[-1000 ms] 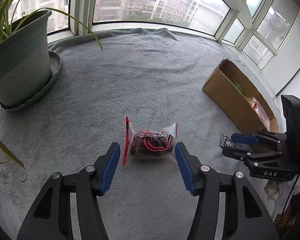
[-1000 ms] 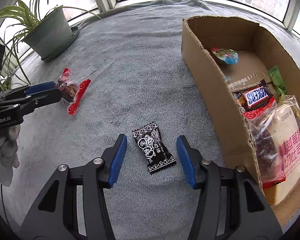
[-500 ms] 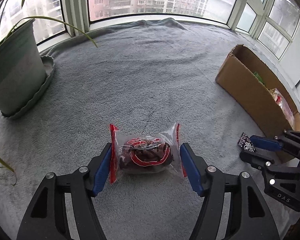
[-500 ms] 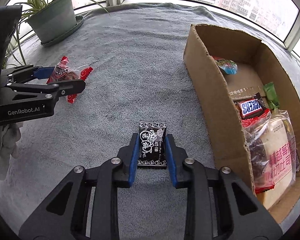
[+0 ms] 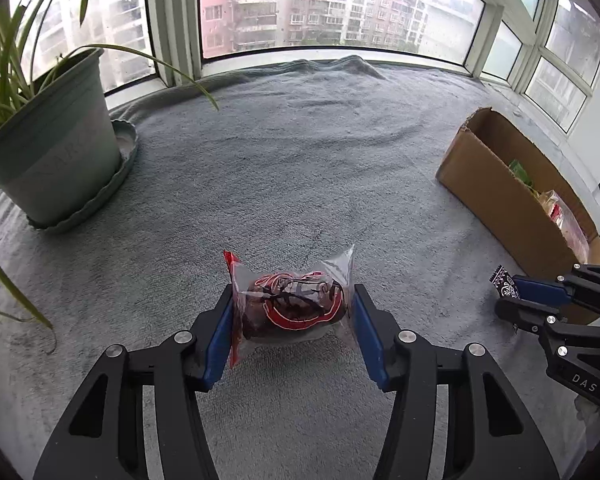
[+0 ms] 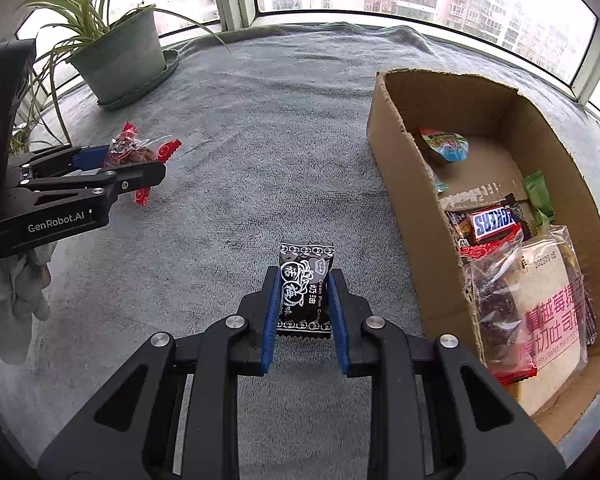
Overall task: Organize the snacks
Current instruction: 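Grasp the red-wrapped bag with the left tool while the right tool grasps the black packet, then carry the red bag and black packet over the box and open both tools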
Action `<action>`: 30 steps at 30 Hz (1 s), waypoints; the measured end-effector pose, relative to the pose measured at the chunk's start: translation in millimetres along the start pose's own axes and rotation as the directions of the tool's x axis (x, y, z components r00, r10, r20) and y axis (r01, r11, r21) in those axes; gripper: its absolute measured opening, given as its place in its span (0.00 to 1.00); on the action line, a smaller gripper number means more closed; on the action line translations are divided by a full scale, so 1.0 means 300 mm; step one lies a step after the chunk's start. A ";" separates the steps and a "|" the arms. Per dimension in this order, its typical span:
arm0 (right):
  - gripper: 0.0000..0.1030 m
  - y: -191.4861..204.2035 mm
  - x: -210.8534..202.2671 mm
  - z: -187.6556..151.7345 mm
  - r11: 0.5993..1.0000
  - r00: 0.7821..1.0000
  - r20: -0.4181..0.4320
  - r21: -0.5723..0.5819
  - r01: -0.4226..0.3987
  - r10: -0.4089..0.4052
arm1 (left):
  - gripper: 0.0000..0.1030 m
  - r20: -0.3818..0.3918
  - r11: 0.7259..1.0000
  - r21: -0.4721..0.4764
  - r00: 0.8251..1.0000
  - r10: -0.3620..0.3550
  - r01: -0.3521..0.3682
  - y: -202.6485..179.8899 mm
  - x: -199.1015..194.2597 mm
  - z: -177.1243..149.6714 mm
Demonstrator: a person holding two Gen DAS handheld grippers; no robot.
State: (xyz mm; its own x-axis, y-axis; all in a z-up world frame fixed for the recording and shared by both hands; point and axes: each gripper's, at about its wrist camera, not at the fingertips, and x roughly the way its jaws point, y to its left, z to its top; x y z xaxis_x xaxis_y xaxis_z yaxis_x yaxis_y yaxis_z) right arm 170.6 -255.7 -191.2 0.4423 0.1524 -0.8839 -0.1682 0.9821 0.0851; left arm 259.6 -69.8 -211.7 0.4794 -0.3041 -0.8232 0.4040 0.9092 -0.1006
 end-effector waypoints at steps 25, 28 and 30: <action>0.24 -0.225 -0.284 0.017 0.998 0.985 0.165 -0.024 -0.051 0.054 | 0.52 0.132 0.999 -0.016 0.991 -0.026 0.028 -0.286 -0.173 0.113; 0.24 -0.289 -0.305 0.010 0.999 0.985 0.168 -0.017 -0.029 0.031 | 0.52 0.140 0.999 -0.014 0.989 -0.042 0.044 -0.350 -0.165 0.133; 0.24 -0.332 -0.313 0.009 1.000 0.986 0.168 -0.008 -0.018 0.019 | 0.52 0.146 0.998 -0.011 0.988 -0.053 0.055 -0.391 -0.159 0.148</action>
State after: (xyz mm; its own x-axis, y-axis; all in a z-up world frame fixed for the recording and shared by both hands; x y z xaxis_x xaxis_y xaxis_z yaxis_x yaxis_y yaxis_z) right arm 148.2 -367.5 -115.6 0.5806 0.1879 -0.7922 -0.1834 0.9782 0.0976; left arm 224.0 -174.6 -135.9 0.5655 -0.3902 -0.7266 0.4216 0.8940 -0.1520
